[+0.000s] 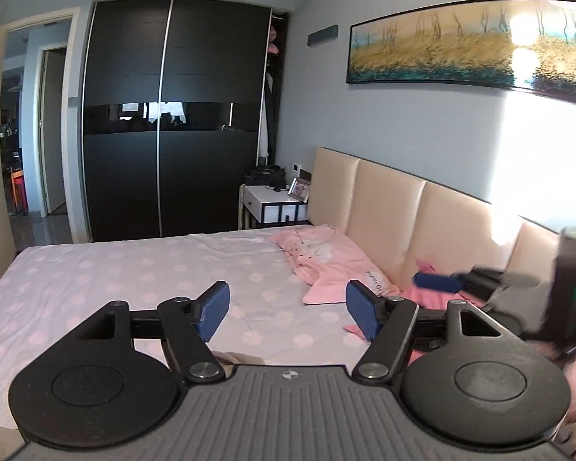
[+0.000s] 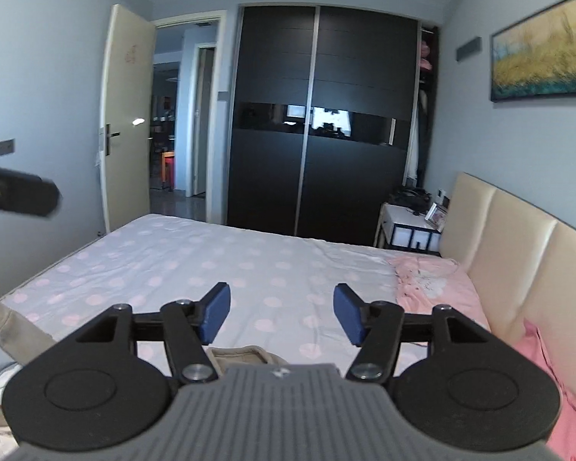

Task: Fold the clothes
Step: 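Open the left tool, release the sleeve and move both tools to the hood, then grasp the hood rim with the left tool while the right tool grasps the hood rim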

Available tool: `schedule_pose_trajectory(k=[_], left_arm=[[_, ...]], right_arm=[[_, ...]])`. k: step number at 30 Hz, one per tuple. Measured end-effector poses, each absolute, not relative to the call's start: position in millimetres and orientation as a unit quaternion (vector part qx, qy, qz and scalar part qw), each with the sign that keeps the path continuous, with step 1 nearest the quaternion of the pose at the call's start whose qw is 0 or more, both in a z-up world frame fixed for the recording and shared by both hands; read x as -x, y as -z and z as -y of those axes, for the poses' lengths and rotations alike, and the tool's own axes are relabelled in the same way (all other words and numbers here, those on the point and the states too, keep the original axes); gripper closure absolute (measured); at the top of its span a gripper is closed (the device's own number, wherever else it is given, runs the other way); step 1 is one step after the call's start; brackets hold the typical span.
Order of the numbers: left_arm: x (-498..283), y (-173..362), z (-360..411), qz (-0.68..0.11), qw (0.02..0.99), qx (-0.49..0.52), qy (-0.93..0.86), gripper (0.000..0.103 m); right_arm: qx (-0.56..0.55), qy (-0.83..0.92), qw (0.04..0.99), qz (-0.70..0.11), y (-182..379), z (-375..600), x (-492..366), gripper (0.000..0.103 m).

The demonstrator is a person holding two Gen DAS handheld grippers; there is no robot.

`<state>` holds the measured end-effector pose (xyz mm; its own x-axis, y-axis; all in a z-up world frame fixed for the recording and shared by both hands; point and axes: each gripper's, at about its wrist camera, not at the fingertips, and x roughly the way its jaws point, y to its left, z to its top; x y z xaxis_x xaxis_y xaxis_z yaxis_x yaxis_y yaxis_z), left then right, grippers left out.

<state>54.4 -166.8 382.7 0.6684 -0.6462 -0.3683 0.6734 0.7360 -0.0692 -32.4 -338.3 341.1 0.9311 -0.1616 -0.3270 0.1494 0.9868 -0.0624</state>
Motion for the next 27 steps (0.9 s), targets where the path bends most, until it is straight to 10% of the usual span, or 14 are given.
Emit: schedule_pose_trajectory(k=[27], left_arm=[[-439.5, 59.6, 163.2, -0.446, 0.87, 0.059, 0.201, 0.038]], right_arm=[[-0.044, 0.059, 0.935, -0.348, 24.9, 417.0, -298.8, 0.059]])
